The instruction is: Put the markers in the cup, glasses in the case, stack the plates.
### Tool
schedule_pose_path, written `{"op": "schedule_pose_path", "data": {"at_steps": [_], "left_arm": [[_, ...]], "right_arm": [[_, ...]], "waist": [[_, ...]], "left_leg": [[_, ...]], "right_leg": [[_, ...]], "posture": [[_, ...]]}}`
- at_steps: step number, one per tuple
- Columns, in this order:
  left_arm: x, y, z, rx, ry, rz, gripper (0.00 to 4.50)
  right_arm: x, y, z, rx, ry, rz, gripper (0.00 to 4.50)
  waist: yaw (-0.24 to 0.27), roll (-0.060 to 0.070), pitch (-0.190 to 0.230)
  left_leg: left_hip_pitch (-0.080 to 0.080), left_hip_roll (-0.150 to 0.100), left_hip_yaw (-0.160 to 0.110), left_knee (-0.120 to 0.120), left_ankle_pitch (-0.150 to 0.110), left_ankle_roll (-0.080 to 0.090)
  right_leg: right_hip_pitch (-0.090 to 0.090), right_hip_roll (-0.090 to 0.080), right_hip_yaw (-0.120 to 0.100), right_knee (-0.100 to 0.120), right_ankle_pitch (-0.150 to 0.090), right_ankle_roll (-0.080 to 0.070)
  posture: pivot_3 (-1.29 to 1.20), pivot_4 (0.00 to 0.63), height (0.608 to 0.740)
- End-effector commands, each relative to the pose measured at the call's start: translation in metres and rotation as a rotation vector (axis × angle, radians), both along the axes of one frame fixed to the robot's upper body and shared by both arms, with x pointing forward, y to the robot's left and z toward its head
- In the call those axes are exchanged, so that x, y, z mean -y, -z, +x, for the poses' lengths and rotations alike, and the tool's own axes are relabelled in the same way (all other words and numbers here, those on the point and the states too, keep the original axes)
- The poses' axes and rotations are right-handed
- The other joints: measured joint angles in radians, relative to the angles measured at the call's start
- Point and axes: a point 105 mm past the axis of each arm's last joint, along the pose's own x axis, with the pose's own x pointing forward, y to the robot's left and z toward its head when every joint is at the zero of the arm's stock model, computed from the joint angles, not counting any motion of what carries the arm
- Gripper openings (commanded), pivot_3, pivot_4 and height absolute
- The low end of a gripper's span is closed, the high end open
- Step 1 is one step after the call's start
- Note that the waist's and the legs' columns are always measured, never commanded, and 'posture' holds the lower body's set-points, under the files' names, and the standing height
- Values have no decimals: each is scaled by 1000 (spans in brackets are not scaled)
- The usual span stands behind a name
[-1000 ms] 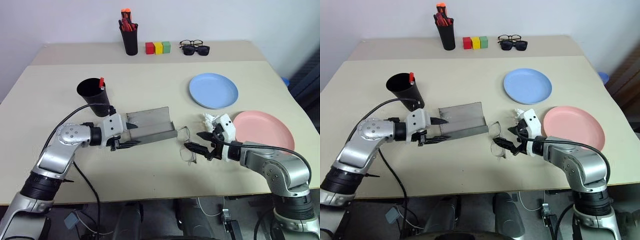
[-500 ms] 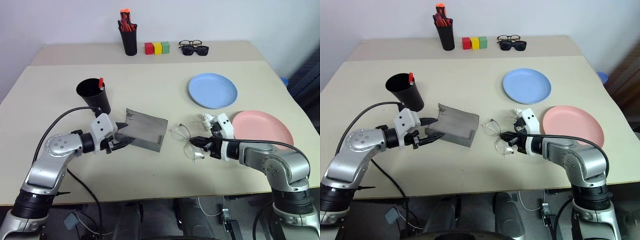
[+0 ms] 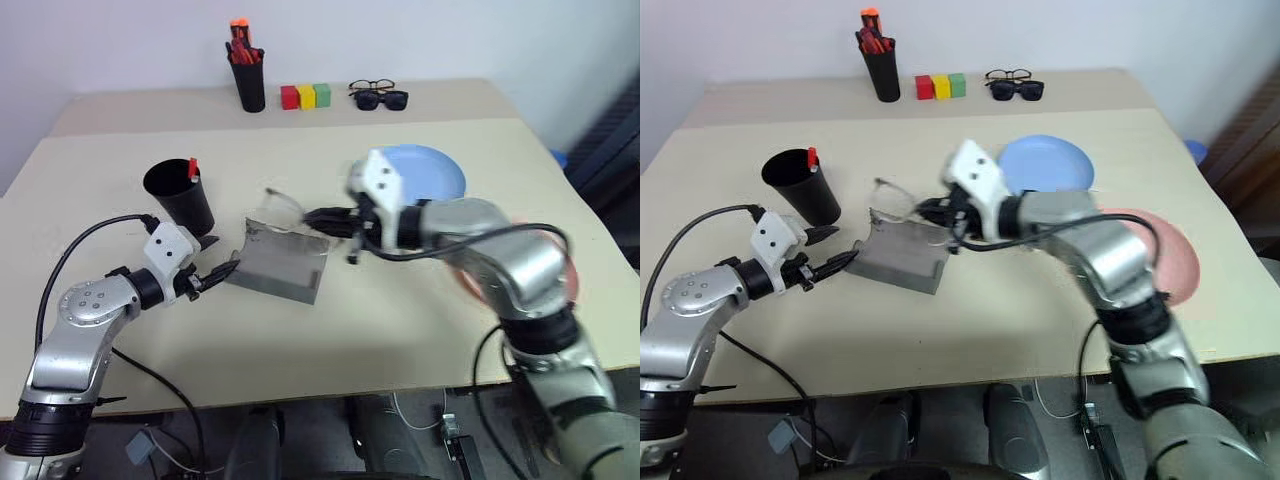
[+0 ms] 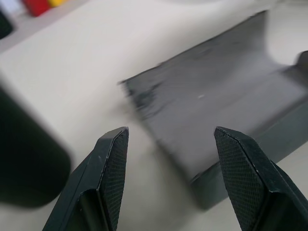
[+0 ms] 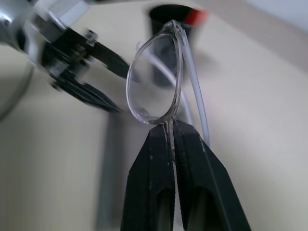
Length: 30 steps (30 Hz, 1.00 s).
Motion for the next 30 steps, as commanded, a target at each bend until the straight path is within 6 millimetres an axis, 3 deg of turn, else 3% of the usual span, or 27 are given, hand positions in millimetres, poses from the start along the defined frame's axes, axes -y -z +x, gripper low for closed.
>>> {"op": "schedule_pose_path", "data": {"at_steps": [1, 4, 8, 13, 16, 18, 21, 25, 27, 30], "left_arm": [[-8, -12, -8, 36, -25, 10, 2876], [-10, -12, -13, 36, -45, 8, 2876], [-13, -12, -20, 33, -67, 9, 2876], [-9, -13, -19, 36, -66, 8, 2876], [-6, -15, -16, 49, -60, 3, 2876], [-1, -21, -10, 63, -45, -42, 2876], [15, -33, -2, 79, 15, -122, 2049], [44, -39, 15, 72, 99, -166, 59], [62, -41, 27, 65, 132, -169, 23], [86, -43, 63, 72, 136, -120, 23]], "right_arm": [[-20, 12, 16, 28, 13, -52, 58], [-28, 24, 20, 1, 3, -78, 58], [-20, 47, 13, -28, -8, -158, 58], [-17, 51, 3, -69, -26, -160, 58], [-19, 50, 1, -82, -19, -150, 1007], [-21, 41, 5, -59, 9, -118, 1918], [-20, 22, 6, -24, 28, -49, 3436], [-6, 12, -6, 36, -6, -21, 3476], [6, 12, -9, 60, 4, -26, 3476], [43, 18, -13, 71, 71, -45, 3476]], "waist": [[2, 0, 0], [10, 0, 0], [12, 0, 0], [14, 0, 0], [12, 0, 0], [14, 0, 0], [17, 0, 0], [22, 0, 0], [29, 0, 0], [33, -1, 0]], "left_leg": [[0, 0, 0, 0, 0, 0], [-1, -1, 0, 0, 0, 0], [0, -1, 0, -1, 0, 0], [0, -1, 0, -1, 0, 0], [0, 0, 1, -1, 0, 0], [1, 0, 1, -1, 0, 0], [0, 0, 0, 0, 0, 0], [0, -1, 0, 0, 0, 0], [0, -1, 0, 1, 0, 0], [0, -1, 0, 2, 0, 0]], "right_leg": [[0, 0, 0, -1, 0, 0], [0, -1, 0, -1, 0, 0], [-1, -1, 0, -1, 0, 0], [-1, 0, 0, -1, 0, 0], [-1, 0, 0, -1, 0, 0], [-1, 0, 0, 0, 0, 0], [-1, 0, 0, 0, 0, 0], [0, -1, 0, -1, 0, 0], [0, 0, -1, -1, 0, 0], [1, -1, -1, -1, 1, 1]], "posture": [[0, 150, 740], [0, 150, 740], [0, 150, 740], [0, 150, 740], [0, 150, 740], [0, 150, 740], [0, 150, 740], [0, 150, 740], [0, 150, 740], [0, 150, 740]]}}
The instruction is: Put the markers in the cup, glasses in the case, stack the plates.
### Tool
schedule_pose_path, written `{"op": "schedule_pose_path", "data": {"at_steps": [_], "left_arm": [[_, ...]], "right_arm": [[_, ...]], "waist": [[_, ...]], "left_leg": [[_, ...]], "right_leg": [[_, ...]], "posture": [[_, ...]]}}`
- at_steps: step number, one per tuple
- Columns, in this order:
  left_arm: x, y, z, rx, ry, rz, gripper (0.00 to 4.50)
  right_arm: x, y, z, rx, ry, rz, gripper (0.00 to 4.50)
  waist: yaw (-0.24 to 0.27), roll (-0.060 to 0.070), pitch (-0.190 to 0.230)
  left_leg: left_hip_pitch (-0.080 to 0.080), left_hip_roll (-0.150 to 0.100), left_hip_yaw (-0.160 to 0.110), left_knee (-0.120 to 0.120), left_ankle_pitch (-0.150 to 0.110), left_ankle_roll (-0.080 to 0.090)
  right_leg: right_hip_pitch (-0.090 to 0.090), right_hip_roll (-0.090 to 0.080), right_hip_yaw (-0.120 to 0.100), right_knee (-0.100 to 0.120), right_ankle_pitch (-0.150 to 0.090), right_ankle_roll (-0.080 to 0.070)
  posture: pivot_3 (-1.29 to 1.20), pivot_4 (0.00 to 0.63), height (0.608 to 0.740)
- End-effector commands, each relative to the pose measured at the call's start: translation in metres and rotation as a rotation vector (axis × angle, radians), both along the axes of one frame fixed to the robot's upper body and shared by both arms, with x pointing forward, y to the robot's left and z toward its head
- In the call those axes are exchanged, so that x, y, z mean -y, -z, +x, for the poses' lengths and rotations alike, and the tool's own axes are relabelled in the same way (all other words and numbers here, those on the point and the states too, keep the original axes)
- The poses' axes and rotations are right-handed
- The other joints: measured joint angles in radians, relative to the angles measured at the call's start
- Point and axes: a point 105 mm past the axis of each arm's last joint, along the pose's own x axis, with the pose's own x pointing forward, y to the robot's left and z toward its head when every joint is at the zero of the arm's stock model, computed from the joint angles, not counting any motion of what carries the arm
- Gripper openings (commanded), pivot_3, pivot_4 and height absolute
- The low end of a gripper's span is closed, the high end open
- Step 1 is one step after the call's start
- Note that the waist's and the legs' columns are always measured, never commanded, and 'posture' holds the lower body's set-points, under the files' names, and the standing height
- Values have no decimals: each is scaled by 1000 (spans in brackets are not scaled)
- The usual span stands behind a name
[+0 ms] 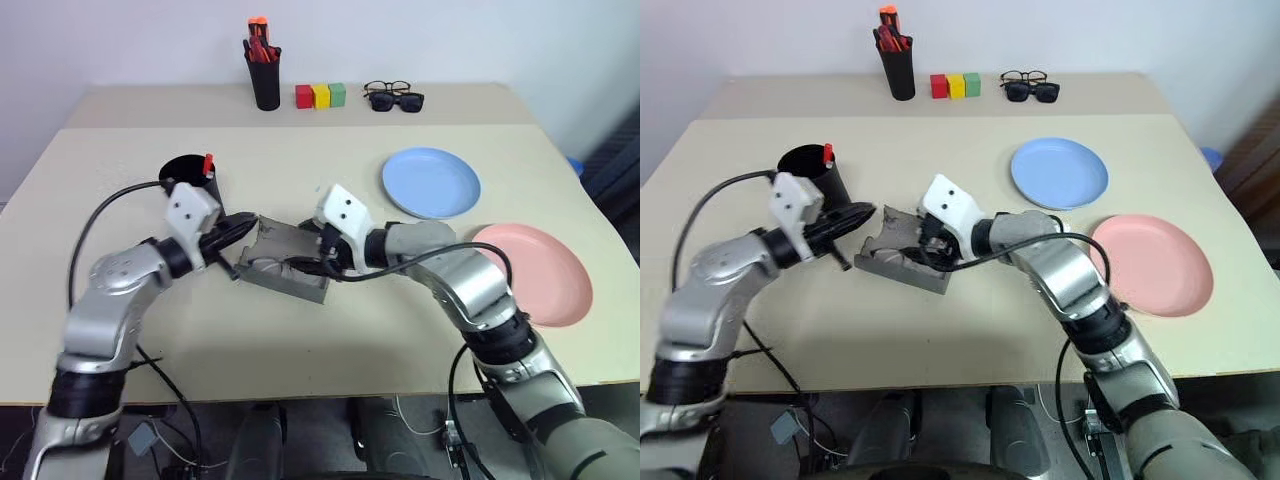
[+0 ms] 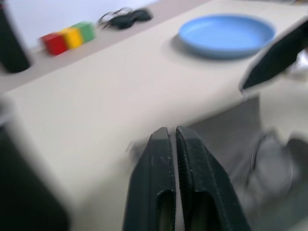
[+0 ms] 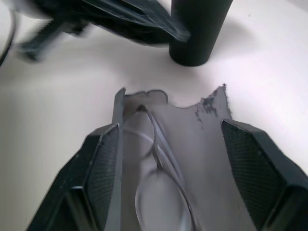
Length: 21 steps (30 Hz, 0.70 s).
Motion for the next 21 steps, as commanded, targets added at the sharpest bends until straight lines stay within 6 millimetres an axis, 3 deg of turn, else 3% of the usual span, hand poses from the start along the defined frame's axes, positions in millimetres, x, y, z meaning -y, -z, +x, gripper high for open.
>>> {"op": "schedule_pose_path", "data": {"at_steps": [1, 4, 8, 12, 21], "left_arm": [[18, -7, 39, 28, -29, 64, 23], [27, -5, 62, 5, -12, 127, 23], [41, 9, 70, -82, 130, 225, 23], [47, 19, 65, -166, 288, 314, 23], [34, 27, 52, -209, 473, 508, 23]], "right_arm": [[38, -8, -10, 62, 46, 9, 3476], [64, 4, -22, 52, 76, -31, 3476], [82, 13, -34, 50, 120, -55, 3476], [83, 12, -38, 57, 147, -36, 3476], [76, 6, -35, 94, 171, 16, 3476]], "waist": [[14, 0, 0], [2, 0, 0], [-16, 1, 0], [-23, 1, 0], [-11, 1, 0]], "left_leg": [[0, 0, 0, 1, 0, 0], [0, 0, 1, 2, 0, 1], [1, 0, 1, 1, -2, 4], [0, 0, 1, 2, -2, 4], [0, 0, 1, 3, -2, 4]], "right_leg": [[0, 0, 0, 0, 0, 0], [1, 0, 1, -1, 0, 1], [0, 1, 1, -1, 0, 1], [0, 1, 1, 0, 0, 1], [0, 1, 2, 0, -1, 2]], "posture": [[0, 150, 740], [0, 150, 740], [0, 150, 740], [0, 150, 740], [0, 150, 740]]}}
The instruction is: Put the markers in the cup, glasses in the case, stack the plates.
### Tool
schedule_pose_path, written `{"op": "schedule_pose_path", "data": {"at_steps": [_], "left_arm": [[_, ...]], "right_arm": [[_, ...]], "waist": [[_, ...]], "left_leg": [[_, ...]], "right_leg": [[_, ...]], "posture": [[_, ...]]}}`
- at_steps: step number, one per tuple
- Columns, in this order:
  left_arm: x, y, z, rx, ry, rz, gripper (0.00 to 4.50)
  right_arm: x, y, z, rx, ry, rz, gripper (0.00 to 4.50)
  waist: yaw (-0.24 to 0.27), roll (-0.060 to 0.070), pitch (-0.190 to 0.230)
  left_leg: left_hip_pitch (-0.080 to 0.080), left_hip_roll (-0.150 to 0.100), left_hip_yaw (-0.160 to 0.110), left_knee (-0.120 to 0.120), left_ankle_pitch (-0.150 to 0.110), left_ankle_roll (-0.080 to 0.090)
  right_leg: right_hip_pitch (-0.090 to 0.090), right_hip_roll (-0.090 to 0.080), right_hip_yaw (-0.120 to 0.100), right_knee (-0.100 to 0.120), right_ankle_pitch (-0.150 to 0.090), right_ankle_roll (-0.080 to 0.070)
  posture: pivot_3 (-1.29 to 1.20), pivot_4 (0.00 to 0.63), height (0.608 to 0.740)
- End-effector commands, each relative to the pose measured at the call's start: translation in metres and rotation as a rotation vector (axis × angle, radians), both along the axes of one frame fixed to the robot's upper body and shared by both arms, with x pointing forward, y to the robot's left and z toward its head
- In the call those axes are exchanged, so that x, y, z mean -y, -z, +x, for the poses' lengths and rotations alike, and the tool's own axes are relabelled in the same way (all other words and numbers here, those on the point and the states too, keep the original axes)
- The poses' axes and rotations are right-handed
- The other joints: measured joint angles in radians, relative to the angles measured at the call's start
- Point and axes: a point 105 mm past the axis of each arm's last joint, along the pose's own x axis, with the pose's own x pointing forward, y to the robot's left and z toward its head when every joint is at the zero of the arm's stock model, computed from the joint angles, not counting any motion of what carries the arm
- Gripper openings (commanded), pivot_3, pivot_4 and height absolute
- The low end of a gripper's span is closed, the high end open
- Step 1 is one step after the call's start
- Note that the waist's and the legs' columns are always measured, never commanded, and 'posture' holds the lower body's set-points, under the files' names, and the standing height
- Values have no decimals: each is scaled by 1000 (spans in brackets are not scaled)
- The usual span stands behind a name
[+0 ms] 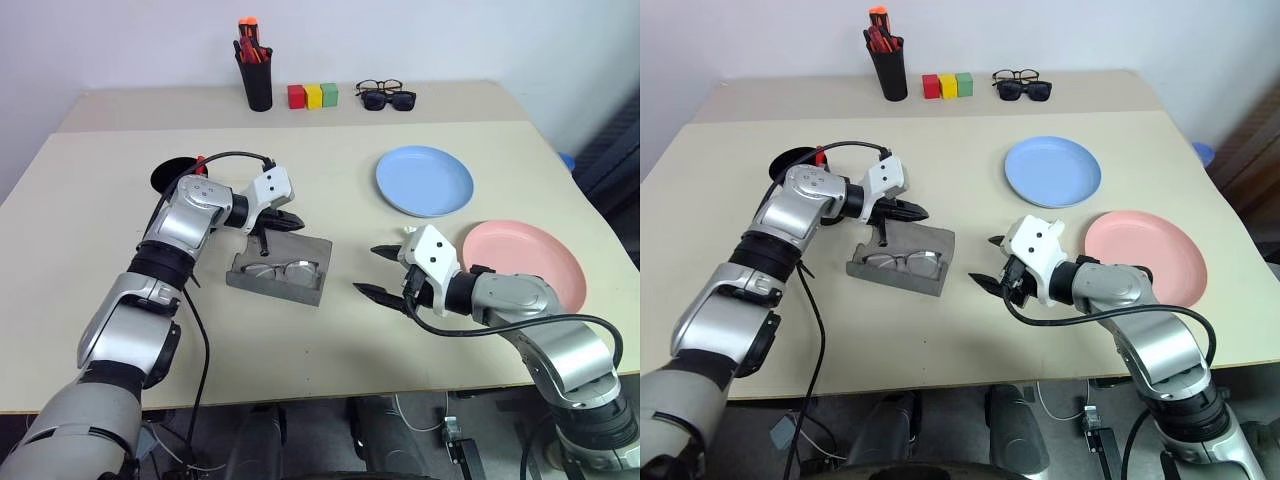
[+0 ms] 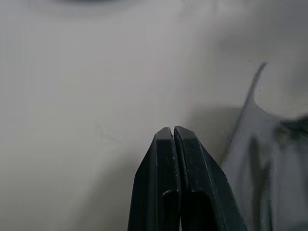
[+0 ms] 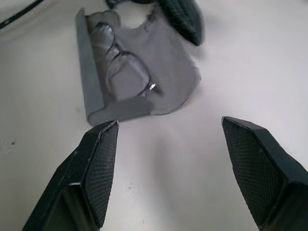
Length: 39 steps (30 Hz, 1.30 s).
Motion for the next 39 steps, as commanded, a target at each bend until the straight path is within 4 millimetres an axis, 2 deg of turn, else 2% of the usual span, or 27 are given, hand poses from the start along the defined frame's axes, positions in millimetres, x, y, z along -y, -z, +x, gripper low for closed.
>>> {"op": "schedule_pose_path", "data": {"at_steps": [1, 5, 15, 18, 22, 24, 26, 33, 36, 39], "left_arm": [[-8, -3, -4, 13, 44, 46, 23], [-16, -3, -14, 9, 71, 46, 23], [-38, 8, -71, -4, 93, 66, 23], [-44, 14, -79, 16, 69, 92, 23], [-40, -1, -71, 112, -11, -30, 23], [-32, -23, -66, 176, -84, -210, 23], [-27, -34, -69, 218, -117, -323, 23], [-27, -31, -75, 212, -227, -410, 23], [-28, -30, -77, 211, -271, -430, 0], [-29, -27, -79, 210, -291, -433, 0]], "right_arm": [[-4, -13, 1, 64, -14, 20, 3476], [-5, -13, 5, 72, -18, 19, 3476], [-4, -12, 20, 89, -12, 17, 3476], [1, -15, 31, 111, 20, 6, 3476], [22, -26, 65, 136, 185, -11, 3476], [42, -22, 99, 171, 341, -116, 3476], [58, -13, 127, 222, 433, -269, 3476], [66, 15, 164, 172, 500, -361, 3476], [65, 16, 168, 176, 484, -370, 2648], [62, 13, 169, 202, 467, -369, 1056]], "waist": [[1, 0, 0], [-4, 0, 0], [1, 0, 0], [1, 0, 0], [1, 1, 0], [1, 1, 0], [0, 1, 0], [-10, 1, 0], [-14, 1, 0], [-13, 1, 0]], "left_leg": [[0, 0, 0, 0, 0, 0], [0, 0, 0, 0, 0, 0], [0, 0, 0, 0, 0, 0], [1, 0, 0, 1, 0, 0], [1, 0, 1, 1, 0, 0], [0, 0, 1, 2, 0, 0], [0, 0, 1, 2, 0, 0], [1, 0, 1, -2, 0, 0], [1, 0, 2, 0, 0, 0], [1, 0, 1, 0, 0, 0]], "right_leg": [[0, 0, 0, 0, 0, 0], [0, 0, 0, 0, 0, 0], [0, 0, 1, 1, 0, 0], [0, 0, 1, 1, 0, 0], [0, 0, 1, 1, 0, -1], [0, 0, 1, 1, 0, -1], [0, -1, 1, 1, 0, -1], [-1, -1, 1, 2, 1, -1], [-1, -1, 1, 2, 1, 0], [0, -1, 1, 2, 1, 0]], "posture": [[0, 150, 740], [0, 150, 740], [0, 150, 740], [0, 150, 740], [0, 150, 740], [0, 150, 740], [0, 150, 740], [0, 150, 740], [0, 150, 740], [0, 150, 740]]}}
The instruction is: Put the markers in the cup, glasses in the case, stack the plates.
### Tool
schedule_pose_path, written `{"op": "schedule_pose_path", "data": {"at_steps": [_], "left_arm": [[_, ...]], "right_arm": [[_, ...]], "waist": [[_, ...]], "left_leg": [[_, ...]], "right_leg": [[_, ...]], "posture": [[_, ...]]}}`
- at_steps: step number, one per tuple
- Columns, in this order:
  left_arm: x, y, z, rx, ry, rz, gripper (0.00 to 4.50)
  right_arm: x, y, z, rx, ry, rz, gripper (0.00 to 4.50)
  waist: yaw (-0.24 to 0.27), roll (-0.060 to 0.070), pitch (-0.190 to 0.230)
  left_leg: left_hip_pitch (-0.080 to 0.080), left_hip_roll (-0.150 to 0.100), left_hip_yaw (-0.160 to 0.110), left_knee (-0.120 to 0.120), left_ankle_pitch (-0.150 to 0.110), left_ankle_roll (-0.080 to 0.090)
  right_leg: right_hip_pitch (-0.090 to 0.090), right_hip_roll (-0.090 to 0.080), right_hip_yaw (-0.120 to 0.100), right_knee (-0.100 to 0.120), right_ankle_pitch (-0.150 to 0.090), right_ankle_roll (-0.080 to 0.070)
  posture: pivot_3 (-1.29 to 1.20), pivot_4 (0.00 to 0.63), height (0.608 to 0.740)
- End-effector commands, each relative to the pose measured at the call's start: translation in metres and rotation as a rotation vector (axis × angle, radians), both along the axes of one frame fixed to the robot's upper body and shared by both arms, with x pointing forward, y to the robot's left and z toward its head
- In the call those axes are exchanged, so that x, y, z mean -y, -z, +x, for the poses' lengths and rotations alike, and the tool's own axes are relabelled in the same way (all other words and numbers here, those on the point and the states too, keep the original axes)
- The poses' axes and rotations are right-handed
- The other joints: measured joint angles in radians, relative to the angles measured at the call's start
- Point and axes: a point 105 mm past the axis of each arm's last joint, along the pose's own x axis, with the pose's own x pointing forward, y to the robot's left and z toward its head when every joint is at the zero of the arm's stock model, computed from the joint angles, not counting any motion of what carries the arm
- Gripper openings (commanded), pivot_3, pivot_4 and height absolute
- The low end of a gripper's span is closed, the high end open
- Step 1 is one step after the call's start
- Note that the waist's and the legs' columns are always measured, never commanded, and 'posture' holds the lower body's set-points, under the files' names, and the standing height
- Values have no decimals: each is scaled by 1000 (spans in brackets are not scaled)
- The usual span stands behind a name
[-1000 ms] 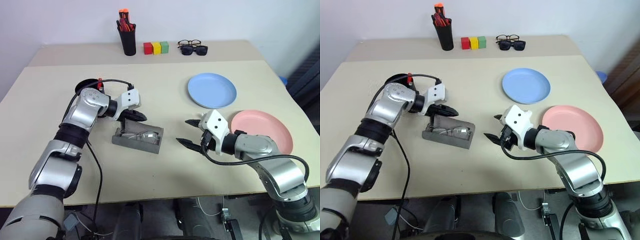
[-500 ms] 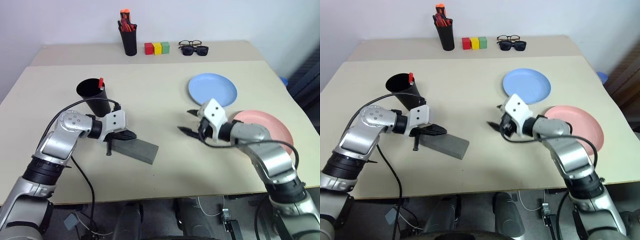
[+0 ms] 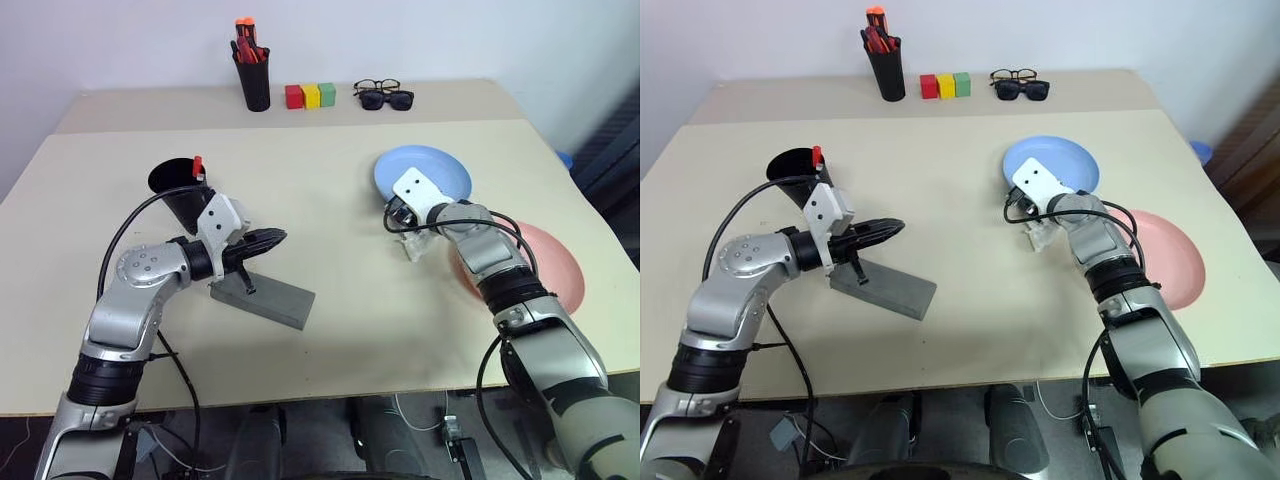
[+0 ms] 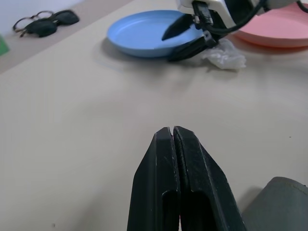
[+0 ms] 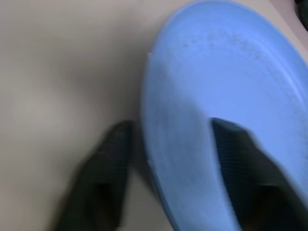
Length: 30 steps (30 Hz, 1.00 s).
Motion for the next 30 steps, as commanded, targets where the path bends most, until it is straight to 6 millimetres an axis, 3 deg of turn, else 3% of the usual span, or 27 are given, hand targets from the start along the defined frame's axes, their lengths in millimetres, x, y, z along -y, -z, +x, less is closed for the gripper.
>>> {"op": "schedule_pose_path", "data": {"at_steps": [1, 2, 7, 10, 13, 17, 20, 23, 26, 30], "left_arm": [[0, -11, -4, 47, -14, -21, 0], [0, -10, -4, 47, -15, -22, 0], [7, -11, -2, 66, -26, -60, 0], [12, -12, 0, 78, -29, -84, 0], [14, -11, 2, 79, -22, -128, 0], [24, -2, 5, 63, 1, -154, 0], [32, 1, 10, 46, 23, -186, 0], [42, 0, 14, 51, 51, -184, 0], [46, -3, 16, 58, 61, -187, 0], [44, -2, 15, 55, 59, -181, 0]], "right_arm": [[-4, -16, 3, 60, -29, -16, 604], [-5, -19, 3, 80, -38, -26, 26], [2, -54, -10, 248, -76, -112, 26], [13, -70, -30, 286, -87, -121, 26], [33, -79, -75, 266, -122, -97, 26], [54, -66, -129, 137, -123, -98, 26], [65, -51, -155, 52, -91, -110, 26], [74, -42, -167, -11, -61, -100, 26], [80, -31, -172, -80, -53, -121, 1105], [70, -28, -166, -56, -95, -134, 3087]], "waist": [[-1, 0, 0], [-2, 0, 0], [-3, 1, 0], [12, 1, 1], [23, 1, 0], [41, 3, -1], [37, 4, -1], [34, 4, -2], [31, 4, -2], [32, 4, -2]], "left_leg": [[0, 0, 0, 0, 0, 0], [0, 0, 0, 0, 0, 0], [0, 0, 0, 0, 0, 0], [-1, 0, 0, 0, 0, 0], [-1, 0, -1, -1, 0, 0], [-1, 0, -1, 0, -1, 2], [0, 0, 1, 2, -1, 2], [2, 0, 2, 3, -1, 1], [2, 0, 3, 3, -1, 1], [2, 0, 3, 2, -1, 1]], "right_leg": [[0, 0, 0, 0, 0, 0], [0, 0, 0, 0, 0, 0], [0, 0, 0, 0, 0, 0], [0, 0, 0, 0, 0, 0], [0, 0, 0, 0, 0, 0], [1, 0, -1, -2, -1, 1], [2, 0, 1, -2, -1, 0], [4, 0, 2, -2, -2, -3], [4, 0, 2, -2, -2, -3], [4, 0, 2, -2, -2, -2]], "posture": [[0, 150, 740], [0, 150, 740], [0, 150, 740], [0, 150, 740], [0, 150, 740], [0, 150, 740], [0, 150, 740], [0, 150, 740], [0, 150, 740], [0, 150, 740]]}}
